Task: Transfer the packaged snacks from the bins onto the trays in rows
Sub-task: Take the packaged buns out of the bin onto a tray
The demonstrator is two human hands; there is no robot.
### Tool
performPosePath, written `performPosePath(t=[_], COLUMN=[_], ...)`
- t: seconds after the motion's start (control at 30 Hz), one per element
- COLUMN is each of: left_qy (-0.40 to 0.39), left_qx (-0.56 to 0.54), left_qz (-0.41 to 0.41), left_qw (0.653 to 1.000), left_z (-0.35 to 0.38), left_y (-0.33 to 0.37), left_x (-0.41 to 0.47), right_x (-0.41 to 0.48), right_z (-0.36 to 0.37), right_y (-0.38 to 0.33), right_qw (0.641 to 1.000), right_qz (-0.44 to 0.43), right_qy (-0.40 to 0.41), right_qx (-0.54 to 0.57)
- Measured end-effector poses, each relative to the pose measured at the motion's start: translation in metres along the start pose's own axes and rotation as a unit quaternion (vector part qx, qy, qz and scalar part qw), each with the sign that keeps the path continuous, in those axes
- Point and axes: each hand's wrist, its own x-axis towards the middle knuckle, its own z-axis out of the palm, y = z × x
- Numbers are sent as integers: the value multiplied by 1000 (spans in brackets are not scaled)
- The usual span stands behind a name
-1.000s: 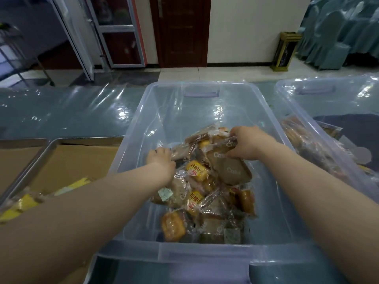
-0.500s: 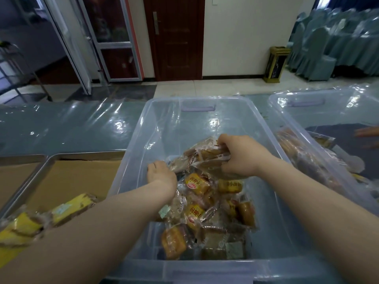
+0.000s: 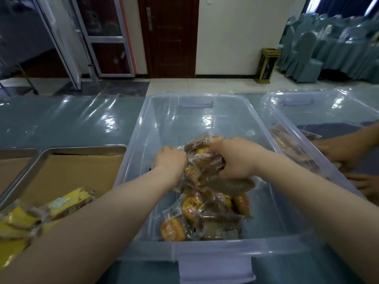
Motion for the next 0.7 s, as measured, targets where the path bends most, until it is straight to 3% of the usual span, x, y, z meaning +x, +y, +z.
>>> performPosePath(t=[0.2,0.3,0.43,0.7], left_qy=[134,168,152,123], left_qx=[-32,-50,-75,-80], left_qz=[-31,-35,-28,-6], left_qw=[990,984,985,989], left_z=[-19,-22,-20,-17], left_y=[-14,-22,-28,-30], left_x=[-1,0,-1,8], right_x=[-13,-4,-4,4], right_z=[46,49,75,116], right_y=[-37,-33,-34,-26], right_qw=[963,958,935,930], right_qz=[-64,-82,-133,-31], right_qy=[-18,4,-180,-249], right_qx=[-260,-275,-275,-268])
